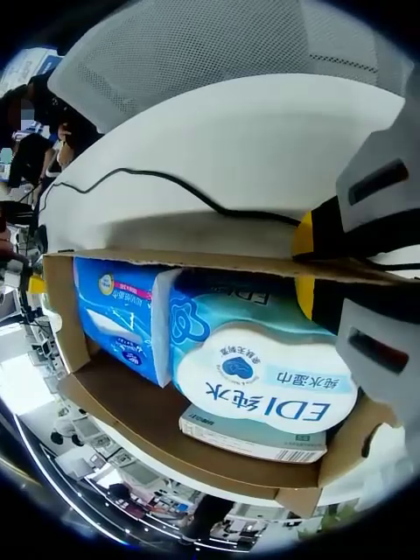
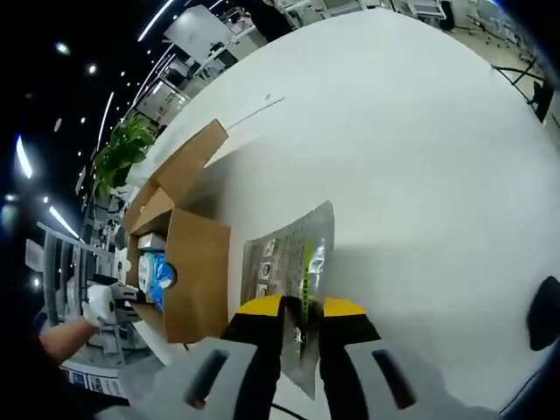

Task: Operate the shoe box by opening the lid, removing the specified soft item, and placing it in the target area until the item is outside and the box remains undamaged.

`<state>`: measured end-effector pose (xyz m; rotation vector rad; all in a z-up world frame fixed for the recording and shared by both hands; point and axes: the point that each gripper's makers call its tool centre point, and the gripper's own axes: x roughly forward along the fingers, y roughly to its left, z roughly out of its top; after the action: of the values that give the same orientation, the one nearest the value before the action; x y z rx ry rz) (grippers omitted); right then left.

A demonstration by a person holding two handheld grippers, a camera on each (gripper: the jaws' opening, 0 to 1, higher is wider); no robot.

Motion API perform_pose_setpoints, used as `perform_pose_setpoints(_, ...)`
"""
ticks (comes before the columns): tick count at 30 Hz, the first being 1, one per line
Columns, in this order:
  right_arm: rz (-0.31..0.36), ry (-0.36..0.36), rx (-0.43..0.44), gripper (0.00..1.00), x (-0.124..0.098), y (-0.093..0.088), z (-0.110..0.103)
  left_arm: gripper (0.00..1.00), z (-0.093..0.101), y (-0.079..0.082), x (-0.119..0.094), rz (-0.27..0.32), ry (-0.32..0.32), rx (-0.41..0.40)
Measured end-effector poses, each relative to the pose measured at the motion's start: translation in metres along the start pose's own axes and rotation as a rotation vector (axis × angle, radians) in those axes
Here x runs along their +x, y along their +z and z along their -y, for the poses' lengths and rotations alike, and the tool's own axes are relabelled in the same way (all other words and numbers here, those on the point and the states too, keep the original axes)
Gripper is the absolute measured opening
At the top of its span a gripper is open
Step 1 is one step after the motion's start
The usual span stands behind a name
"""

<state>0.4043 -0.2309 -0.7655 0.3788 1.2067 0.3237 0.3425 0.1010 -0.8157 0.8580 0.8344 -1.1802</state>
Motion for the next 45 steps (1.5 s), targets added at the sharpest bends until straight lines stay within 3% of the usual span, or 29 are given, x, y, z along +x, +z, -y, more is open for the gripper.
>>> perform_pose_setpoints(19,-0.008,-0.117,-0.111,0.18,0.0,0.0,0.027,0.04,0.0,0.001,0.0,0.001,-0.005,0.0)
perform_pose_setpoints(22,-0.026,-0.173,-0.148,0.17,-0.005,-0.003,0.04,0.03,0.0,0.0,0.0,0.0,-0.005,-0.001)
perform_pose_setpoints(27,-0.006,-0.198,-0.159,0.17,-0.016,0.003,0.049,0.03,0.0,0.0,0.001,0.0,-0.005,0.0)
perform_pose_setpoints(32,0.053,-0.196,-0.22,0.18,-0.02,0.012,0.04,0.03,0.0,0.001,0.0,0.0,-0.004,-0.001)
perform_pose_setpoints(37,0.075,-0.214,-0.272,0.19,-0.018,0.01,0.033,0.03,0.0,0.001,0.0,0.001,-0.005,0.002)
perform_pose_setpoints(45,0.1,-0.251,-0.46,0.25,-0.01,0.003,0.018,0.03,0.0,0.001,0.0,0.001,-0.004,0.003)
